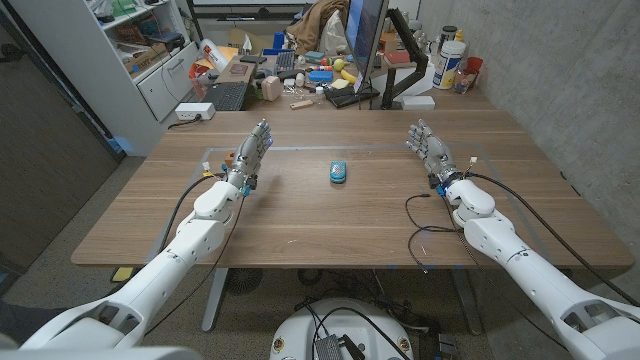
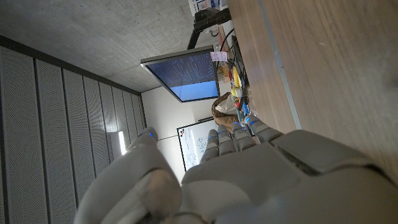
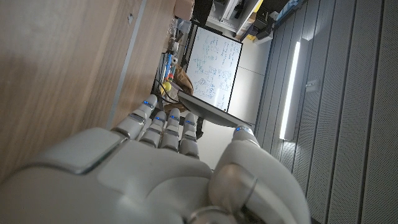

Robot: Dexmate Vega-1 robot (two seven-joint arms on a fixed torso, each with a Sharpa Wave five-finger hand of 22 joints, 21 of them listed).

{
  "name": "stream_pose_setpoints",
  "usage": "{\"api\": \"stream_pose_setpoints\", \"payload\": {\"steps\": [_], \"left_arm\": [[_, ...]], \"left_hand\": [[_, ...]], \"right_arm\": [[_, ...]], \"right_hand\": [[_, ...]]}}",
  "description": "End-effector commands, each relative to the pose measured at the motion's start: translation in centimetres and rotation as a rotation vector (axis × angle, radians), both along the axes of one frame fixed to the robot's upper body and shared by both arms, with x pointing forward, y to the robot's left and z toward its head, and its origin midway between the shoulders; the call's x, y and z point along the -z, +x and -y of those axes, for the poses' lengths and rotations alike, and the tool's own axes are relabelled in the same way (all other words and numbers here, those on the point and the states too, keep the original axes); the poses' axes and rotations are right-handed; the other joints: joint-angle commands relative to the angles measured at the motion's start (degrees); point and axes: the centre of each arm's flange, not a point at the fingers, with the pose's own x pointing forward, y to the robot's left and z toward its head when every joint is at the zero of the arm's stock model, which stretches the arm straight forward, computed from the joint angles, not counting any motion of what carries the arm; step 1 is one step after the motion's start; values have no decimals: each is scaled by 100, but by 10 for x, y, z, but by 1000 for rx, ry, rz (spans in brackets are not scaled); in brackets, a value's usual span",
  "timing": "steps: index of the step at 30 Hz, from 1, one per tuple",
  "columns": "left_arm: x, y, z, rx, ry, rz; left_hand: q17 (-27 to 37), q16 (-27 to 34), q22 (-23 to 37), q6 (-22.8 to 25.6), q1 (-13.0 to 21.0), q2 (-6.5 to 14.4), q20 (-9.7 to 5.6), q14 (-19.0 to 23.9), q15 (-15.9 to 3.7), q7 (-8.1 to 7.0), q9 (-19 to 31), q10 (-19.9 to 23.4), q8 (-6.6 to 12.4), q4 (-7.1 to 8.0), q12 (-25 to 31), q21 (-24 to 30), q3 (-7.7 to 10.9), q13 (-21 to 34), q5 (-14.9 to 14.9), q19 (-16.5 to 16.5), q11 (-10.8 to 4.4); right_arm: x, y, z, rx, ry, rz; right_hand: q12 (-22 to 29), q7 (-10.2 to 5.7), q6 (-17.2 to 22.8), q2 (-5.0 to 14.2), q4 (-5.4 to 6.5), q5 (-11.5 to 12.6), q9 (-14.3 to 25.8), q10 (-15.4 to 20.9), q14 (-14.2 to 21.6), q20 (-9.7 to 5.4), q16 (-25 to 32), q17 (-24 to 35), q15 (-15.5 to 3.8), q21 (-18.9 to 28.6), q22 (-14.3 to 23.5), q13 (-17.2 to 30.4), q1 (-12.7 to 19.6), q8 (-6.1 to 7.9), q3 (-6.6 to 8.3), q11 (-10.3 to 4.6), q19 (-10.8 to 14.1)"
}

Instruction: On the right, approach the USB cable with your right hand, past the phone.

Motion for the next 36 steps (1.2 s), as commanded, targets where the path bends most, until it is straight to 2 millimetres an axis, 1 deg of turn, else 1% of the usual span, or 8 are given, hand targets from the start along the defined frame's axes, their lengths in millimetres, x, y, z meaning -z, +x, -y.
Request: {"api": "stream_pose_setpoints", "payload": {"steps": [1, 8, 16, 17, 19, 25, 30, 36], "left_arm": [[2, -3, 4, -1, 26, -2], [0, -3, 5, -6, 25, 5], [0, -1, 7, 1, 24, 5], [0, -1, 7, 2, 23, 4], [0, -1, 7, 2, 19, 3], [0, 0, 5, -2, 14, -4], [-1, 1, 4, 1, 14, -5], [-2, 3, 3, 5, 19, -10]], "left_hand": [[27, 22, 28, 29, 76, 16, -333, -23, -61, 12, 23, 43, 27, -11, 37, 19, 39, 22, 26, 2, -37], [27, 15, 27, 28, 87, 23, -276, -38, -53, 9, 23, 21, 24, -16, 27, 7, 36, 22, 23, -28, -32], [27, 9, 27, 25, 95, 31, -235, -53, -45, 13, 23, 23, 21, -18, 28, -2, 31, 22, 19, -51, -39], [28, 9, 28, 22, 97, 33, -233, -54, -45, 12, 23, 24, 19, -18, 28, -1, 30, 22, 18, -50, -70], [28, 10, 28, 25, 100, 35, -214, -53, -41, 9, 23, 23, 19, -19, 28, -3, 28, 22, 16, -56, -41], [28, 10, 28, 26, 105, 41, -214, -54, -32, 7, 24, 29, 19, -20, 30, -1, 25, 22, 14, -55, -37], [29, 10, 29, 29, 110, 47, -209, -56, -28, 9, 24, 30, 19, -21, 31, -2, 22, 22, 11, -58, -61], [29, 11, 29, 34, 116, 54, -207, -57, -25, 9, 24, 26, 19, -22, 29, -2, 19, 22, 8, -60, -64]], "right_arm": [[2, -3, 3, -3, 18, 13], [-3, -2, 7, -5, 6, 36], [-10, -5, 10, -1, -16, 63], [-11, -5, 11, -1, -14, 66], [-13, -6, 11, 1, -17, 75], [-20, -9, 15, 12, -32, 113], [-23, -9, 19, 18, -45, 131], [-27, -10, 26, 37, -61, 146]], "right_hand": [[25, -1, 63, 12, 4, 23, 9, 48, 35, -195, 18, 22, 13, 34, 26, 20, 49, 22, 46, 1, 41], [20, -14, 65, 11, 2, 21, 10, 48, 43, -198, 15, 23, 6, 36, 27, 20, 47, 16, 43, -21, 52], [24, -36, 50, 9, 3, 19, 10, 70, 69, -195, 20, 25, -3, 40, 27, 20, 42, 4, 39, -9, 70], [24, -66, 54, 9, 4, 19, 11, 75, 72, -192, 20, 25, -3, 41, 27, 20, 39, 4, 37, -6, 76], [25, -84, 57, 6, 5, 18, 11, 81, 81, -185, 21, 26, 2, 43, 27, 21, 35, 3, 34, 2, 82], [26, -87, 47, -2, 9, 16, 11, 95, 101, -188, 26, 28, 3, 49, 27, 21, 23, -5, 25, -5, 105], [37, -49, 60, -35, 16, 13, 12, 136, 168, -192, 46, 31, -12, 63, 27, 21, -7, -5, -1, -23, 153], [50, -62, 74, -80, 21, 13, 12, 189, 224, -208, 58, 32, -36, 79, 26, 21, -41, -6, -35, -41, 210]]}}
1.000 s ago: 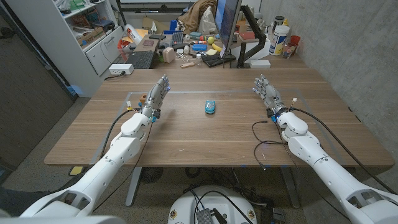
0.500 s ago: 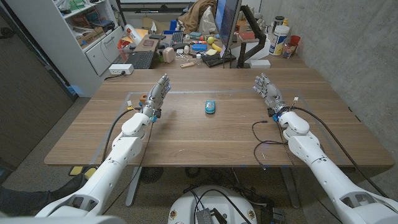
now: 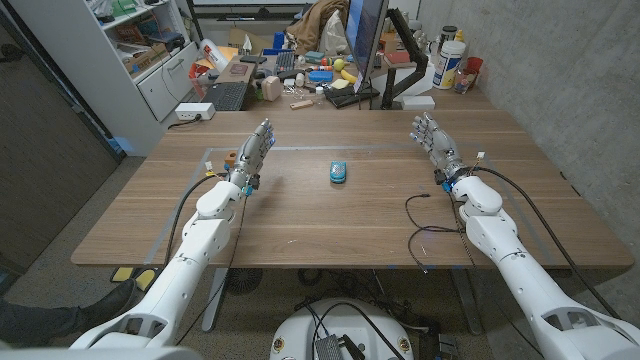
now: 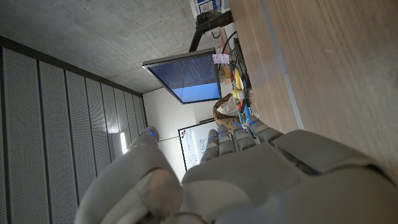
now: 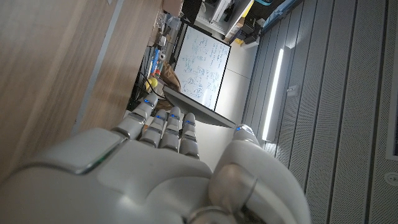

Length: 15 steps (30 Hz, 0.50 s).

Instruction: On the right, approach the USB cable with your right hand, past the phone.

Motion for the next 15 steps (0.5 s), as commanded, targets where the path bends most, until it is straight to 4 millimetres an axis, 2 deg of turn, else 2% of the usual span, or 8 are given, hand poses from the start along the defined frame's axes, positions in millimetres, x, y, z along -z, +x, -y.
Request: {"api": "stream_pose_setpoints", "payload": {"steps": [1, 7, 15], "left_arm": [[-2, 3, -2, 4, 2, -8], [-2, 4, -3, 4, 2, -11], [-3, 4, -3, 6, 10, -16]], "left_hand": [[31, 12, 31, 35, 65, 2, -185, -26, 1, 13, 26, -5, 20, -22, 29, -1, 19, 24, 8, -39, -26], [31, 13, 31, 42, 69, 7, -176, -25, 5, 7, 27, -3, 21, -22, 30, -2, 15, 24, 5, -44, -31], [32, 15, 32, 56, 75, 14, -150, -21, 5, -9, 27, -2, 25, -23, 30, -2, 9, 25, 0, -48, -32]], "right_arm": [[-9, -2, 12, 28, -28, 45], [-11, -4, 15, 45, -52, 58], [-14, -5, 19, 52, -66, 82]], "right_hand": [[57, -23, 28, -80, 20, 14, 11, 98, 87, -197, 62, 11, -21, 49, 27, 22, -37, -6, -42, -12, 94], [66, -56, 22, -127, 24, 23, 12, 147, 156, -220, 72, 11, -43, 63, 26, 23, -70, -15, -78, -65, 158], [79, -109, 38, -168, 26, 37, 14, 205, 226, -237, 82, 11, -85, 76, 24, 24, -98, -13, -110, -63, 224]]}}
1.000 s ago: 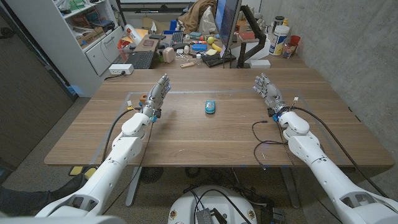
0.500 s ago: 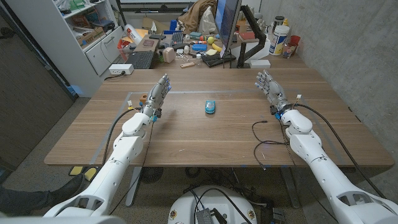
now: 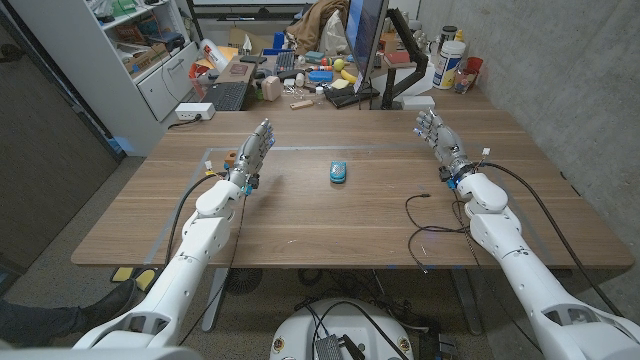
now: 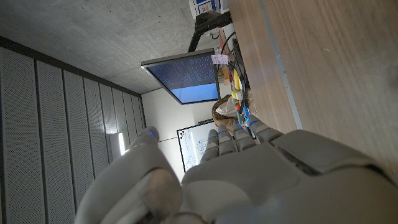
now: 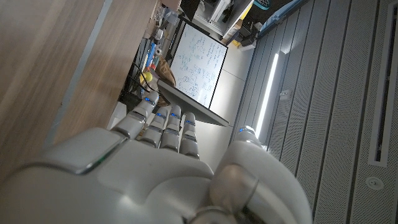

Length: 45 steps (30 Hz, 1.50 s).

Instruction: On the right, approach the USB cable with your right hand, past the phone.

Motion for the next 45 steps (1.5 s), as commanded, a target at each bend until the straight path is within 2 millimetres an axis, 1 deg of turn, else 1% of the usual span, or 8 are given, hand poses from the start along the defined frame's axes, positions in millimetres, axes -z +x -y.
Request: {"api": "stream_pose_setpoints", "payload": {"steps": [1, 8, 18, 19, 30, 34, 38, 45], "left_arm": [[-2, 1, -1, 3, 9, -7], [-3, 1, -2, -1, 12, -9], [-3, 3, -2, -1, 9, -12], [-2, 3, -2, -1, 9, -12], [1, 3, -3, -4, -2, -16], [0, 3, -4, -4, -3, -16], [-1, 3, -4, -1, -1, -16], [0, 4, -3, 7, 5, -22]], "left_hand": [[32, 15, 32, 25, 59, -2, -145, -22, 6, 22, 28, -3, 25, -23, 30, -2, 8, 25, 0, -49, -16], [33, 15, 33, 26, 63, 4, -118, -24, 3, 14, 28, 10, 23, -24, 34, -4, 2, 25, -4, -57, -33], [34, 15, 34, 31, 70, 13, -104, -25, 1, 15, 28, 8, 22, -24, 33, -4, -6, 26, -10, -64, -38], [34, 15, 34, 32, 71, 13, -101, -25, 2, 15, 28, 6, 22, -24, 32, -4, -7, 26, -10, -64, -33], [34, 19, 35, 42, 77, 23, -90, -16, 8, 17, 29, 18, 24, -25, 36, -4, -11, 26, -14, -70, -47], [34, 20, 35, 51, 80, 27, -88, -15, 4, 13, 29, 20, 27, -25, 37, -3, -12, 26, -15, -70, -44], [35, 20, 35, 54, 83, 31, -80, -14, 1, 11, 29, 17, 27, -25, 35, -2, -13, 26, -17, -69, -47], [35, 20, 36, 57, 88, 37, -66, -15, -2, 9, 29, 17, 27, -26, 34, -4, -17, 26, -20, -78, -45]], "right_arm": [[-5, -3, 8, 21, -31, 37], [-9, -9, 14, 53, -38, 68], [-13, -15, 23, 82, -58, 99], [-13, -16, 23, 86, -51, 102], [-19, -26, 29, 123, -82, 161], [-19, -29, 29, 113, -64, 181], [-24, -36, 29, 119, -111, 209], [-32, -44, 32, 129, -203, 239]], "right_hand": [[35, -56, 28, -71, 5, 40, 14, 89, 111, -237, 50, 7, -7, 33, 24, 24, 1, -14, -44, -7, 90], [49, -102, 74, -126, 7, 69, 17, 167, 244, -299, 71, 6, -83, 64, 21, 25, -35, -3, -90, -58, 232], [62, -136, 115, -160, 11, 96, 20, 235, 344, -330, 83, 5, -121, 78, 19, 25, -63, 5, -124, -67, 323], [62, -137, 119, -170, 12, 107, 20, 248, 380, -331, 87, 5, -128, 78, 18, 26, -71, 4, -134, -127, 344], [93, -187, 250, -213, 9, 164, 24, 396, 565, -400, 105, 3, -224, 99, 15, 28, -94, 39, -180, -105, 508], [113, -236, 345, -244, 12, 194, 26, 480, 666, -425, 118, 4, -281, 104, 14, 29, -118, 65, -211, -170, 575], [132, -289, 432, -259, 20, 230, 28, 567, 727, -455, 114, 5, -333, 100, 14, 30, -141, 85, -236, -189, 626], [142, -286, 453, -249, 32, 253, 29, 615, 771, -462, 116, 7, -353, 91, 14, 31, -159, 83, -246, -216, 637]]}}
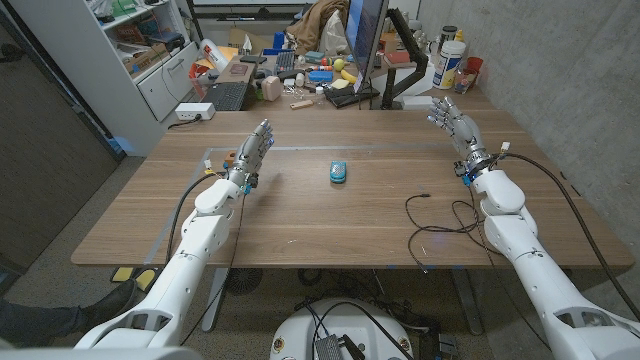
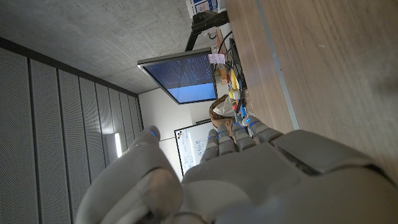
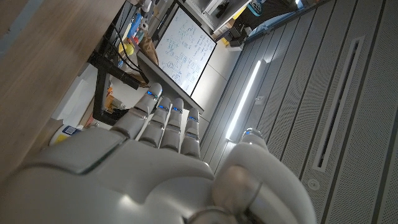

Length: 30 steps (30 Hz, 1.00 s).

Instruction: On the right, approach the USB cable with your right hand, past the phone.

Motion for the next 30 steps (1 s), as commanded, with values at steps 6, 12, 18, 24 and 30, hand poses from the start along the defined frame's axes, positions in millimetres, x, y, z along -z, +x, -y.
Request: {"api": "stream_pose_setpoints", "payload": {"steps": [6, 12, 18, 24, 30], "left_arm": [[0, 0, 0, 8, 5, -5], [-2, -1, 0, 8, 9, -1], [-3, -2, 1, 3, 12, 2], [-5, -4, 1, 0, 16, 7], [-6, -5, 2, 0, 27, 11]], "left_hand": [[7, 20, 8, 23, 63, 12, -53, -14, -5, 6, 30, 22, 28, -27, 36, -5, -20, 27, -22, -31, -53], [7, 19, 9, 20, 66, 15, -54, -19, -4, 7, 30, 17, 26, -27, 34, -5, -24, 27, -25, -33, -59], [7, 18, 9, 20, 70, 18, -52, -20, -3, 6, 30, 20, 24, -28, 34, -4, -30, 27, -28, -35, -48], [7, 18, 9, 24, 73, 21, -52, -20, -1, 9, 31, 27, 24, -28, 36, -2, -35, 27, -31, -33, -61], [7, 19, 9, 35, 75, 24, -45, -20, 0, 2, 31, 20, 27, -28, 33, -2, -40, 27, -34, -36, -51]], "right_arm": [[-11, -17, 5, 47, -149, 61], [-10, -19, 5, 53, -163, 78], [-12, -25, 8, 77, -197, 106], [-12, -33, 14, 106, -218, 122], [-12, -39, 18, 132, -235, 137]], "right_hand": [[37, -13, 101, -11, 27, 68, 32, 122, 114, -450, 54, 24, -306, -8, 16, 33, -35, 31, -5, -23, 79], [40, -47, 146, -3, 41, 102, 33, 159, 168, -451, 52, 24, -337, -21, 15, 35, -56, 36, -19, -86, 90], [44, -74, 184, -7, 47, 131, 34, 196, 214, -469, 51, 23, -366, -23, 15, 37, -71, 39, -34, -108, 122], [49, -79, 204, -16, 50, 152, 35, 226, 245, -482, 49, 22, -394, -26, 14, 38, -81, 40, -47, -138, 140], [50, -91, 208, -28, 53, 171, 35, 246, 282, -490, 51, 21, -415, -29, 14, 39, -92, 34, -62, -185, 157]]}}
